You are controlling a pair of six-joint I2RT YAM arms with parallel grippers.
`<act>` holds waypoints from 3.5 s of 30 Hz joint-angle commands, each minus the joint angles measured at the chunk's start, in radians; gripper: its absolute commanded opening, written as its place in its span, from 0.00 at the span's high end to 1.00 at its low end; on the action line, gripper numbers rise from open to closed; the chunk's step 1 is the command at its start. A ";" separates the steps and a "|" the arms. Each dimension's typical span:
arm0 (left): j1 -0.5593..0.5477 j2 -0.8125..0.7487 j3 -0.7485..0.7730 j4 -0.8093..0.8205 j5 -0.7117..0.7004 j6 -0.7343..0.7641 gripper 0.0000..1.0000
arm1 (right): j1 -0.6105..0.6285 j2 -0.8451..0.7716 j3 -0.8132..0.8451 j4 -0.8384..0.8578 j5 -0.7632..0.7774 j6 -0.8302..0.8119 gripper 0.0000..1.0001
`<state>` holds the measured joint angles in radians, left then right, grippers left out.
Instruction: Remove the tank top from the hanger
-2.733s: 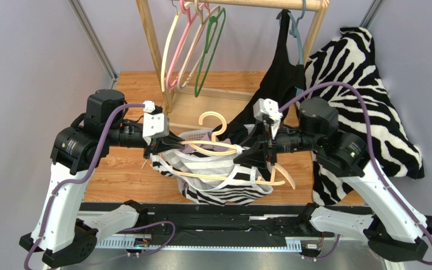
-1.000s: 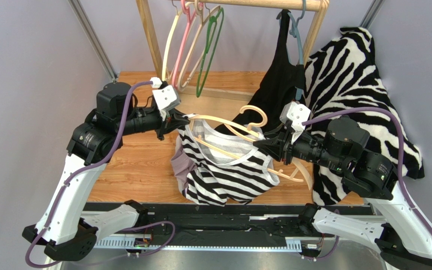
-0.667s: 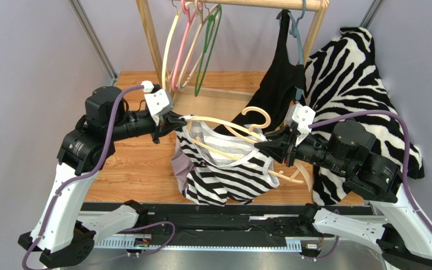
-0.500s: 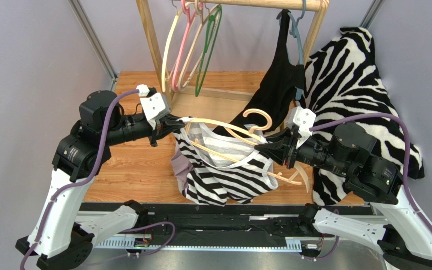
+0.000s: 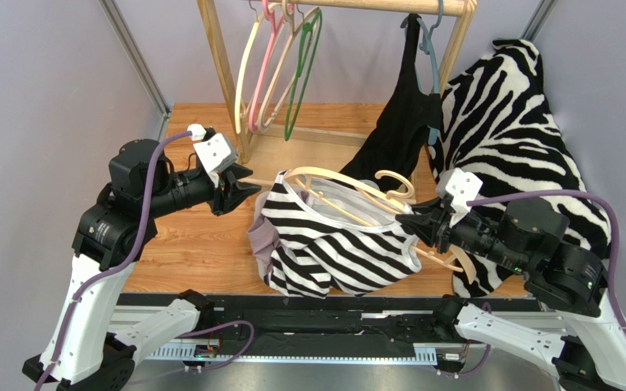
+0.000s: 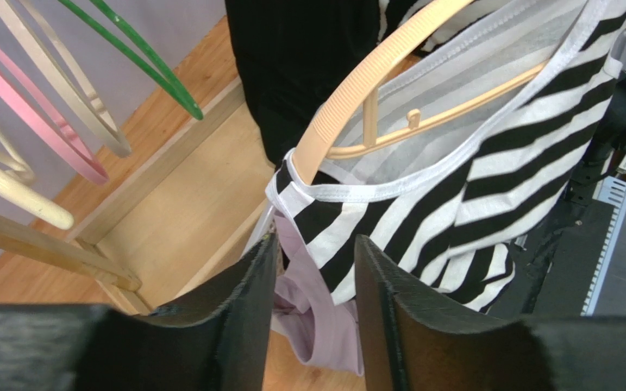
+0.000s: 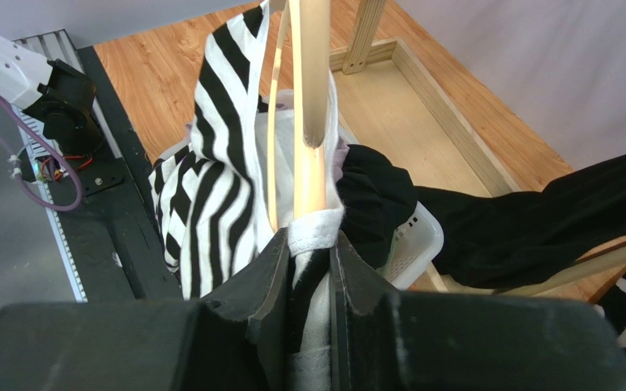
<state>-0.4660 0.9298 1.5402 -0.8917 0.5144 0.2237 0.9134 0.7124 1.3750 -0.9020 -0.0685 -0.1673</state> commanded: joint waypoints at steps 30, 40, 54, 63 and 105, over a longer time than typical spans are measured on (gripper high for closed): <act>0.015 -0.002 0.204 -0.186 0.226 0.205 0.09 | -0.001 0.134 0.221 0.048 -0.100 -0.043 1.00; 0.015 0.087 0.327 -0.377 0.377 0.465 0.01 | 0.016 0.131 0.093 0.130 -0.270 -0.205 1.00; -0.029 0.259 0.365 -0.578 0.458 0.548 0.02 | 0.142 0.225 0.151 0.140 -0.200 -0.293 1.00; -0.103 0.294 0.334 -0.785 0.436 0.663 0.42 | 0.143 0.239 0.154 0.152 -0.163 -0.317 1.00; -0.160 0.162 0.316 -0.523 -0.080 0.433 1.00 | 0.145 0.130 0.038 0.129 0.013 -0.278 0.97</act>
<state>-0.6388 1.1122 1.8462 -1.3766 0.4496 0.6853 1.0561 0.8375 1.4345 -0.7773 -0.1081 -0.4500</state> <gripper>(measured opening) 0.268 0.074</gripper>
